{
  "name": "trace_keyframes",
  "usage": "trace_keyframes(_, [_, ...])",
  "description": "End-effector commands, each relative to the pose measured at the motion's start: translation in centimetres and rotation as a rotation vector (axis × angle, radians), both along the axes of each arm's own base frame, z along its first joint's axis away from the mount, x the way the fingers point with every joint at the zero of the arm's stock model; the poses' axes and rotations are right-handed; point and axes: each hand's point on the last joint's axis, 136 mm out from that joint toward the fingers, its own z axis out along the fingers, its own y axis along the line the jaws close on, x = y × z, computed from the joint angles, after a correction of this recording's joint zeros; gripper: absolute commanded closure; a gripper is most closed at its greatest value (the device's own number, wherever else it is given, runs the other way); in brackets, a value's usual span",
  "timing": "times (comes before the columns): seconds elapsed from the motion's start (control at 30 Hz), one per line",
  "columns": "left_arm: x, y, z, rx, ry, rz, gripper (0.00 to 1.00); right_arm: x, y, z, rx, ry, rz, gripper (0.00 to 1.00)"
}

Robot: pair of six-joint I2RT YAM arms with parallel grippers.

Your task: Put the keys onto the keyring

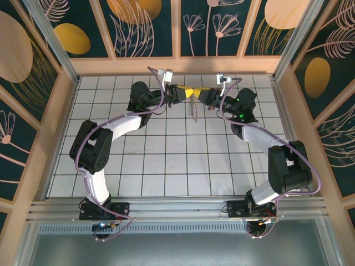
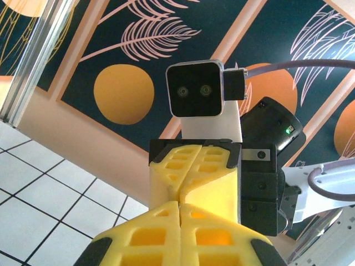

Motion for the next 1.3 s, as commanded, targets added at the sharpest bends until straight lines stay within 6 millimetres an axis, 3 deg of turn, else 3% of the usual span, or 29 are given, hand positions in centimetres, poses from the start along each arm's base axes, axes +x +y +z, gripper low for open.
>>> trace_keyframes(0.0, [-1.1, -0.6, 1.0, -0.024, -0.069, -0.041, 1.00, -0.2, 0.1, 1.3, 0.019, -0.048, -0.002, 1.00])
trace_keyframes(0.23, [-1.1, -0.6, 1.0, -0.029, -0.063, -0.033, 1.00, -0.1, -0.1, 1.2, 0.023, -0.034, -0.019, 1.00])
trace_keyframes(0.43, [-0.8, -0.6, 2.0, -0.041, -0.068, -0.021, 1.00, 0.3, -1.0, 1.7, 0.030, -0.019, -0.074, 0.69])
trace_keyframes(0.53, [-0.7, -0.7, 1.9, -0.030, -0.067, -0.028, 1.00, 0.5, -2.1, 1.9, 0.036, -0.001, -0.116, 0.61])
trace_keyframes(0.97, [-0.9, -1.1, 2.0, 0.011, -0.088, -0.061, 1.00, 0.4, -6.2, -0.3, -0.057, 0.037, -0.382, 0.53])
trace_keyframes(1.27, [-1.7, -0.9, 1.8, 0.065, -0.128, -0.071, 1.00, -0.8, -6.2, -2.9, -0.128, 0.044, -0.384, 0.48])
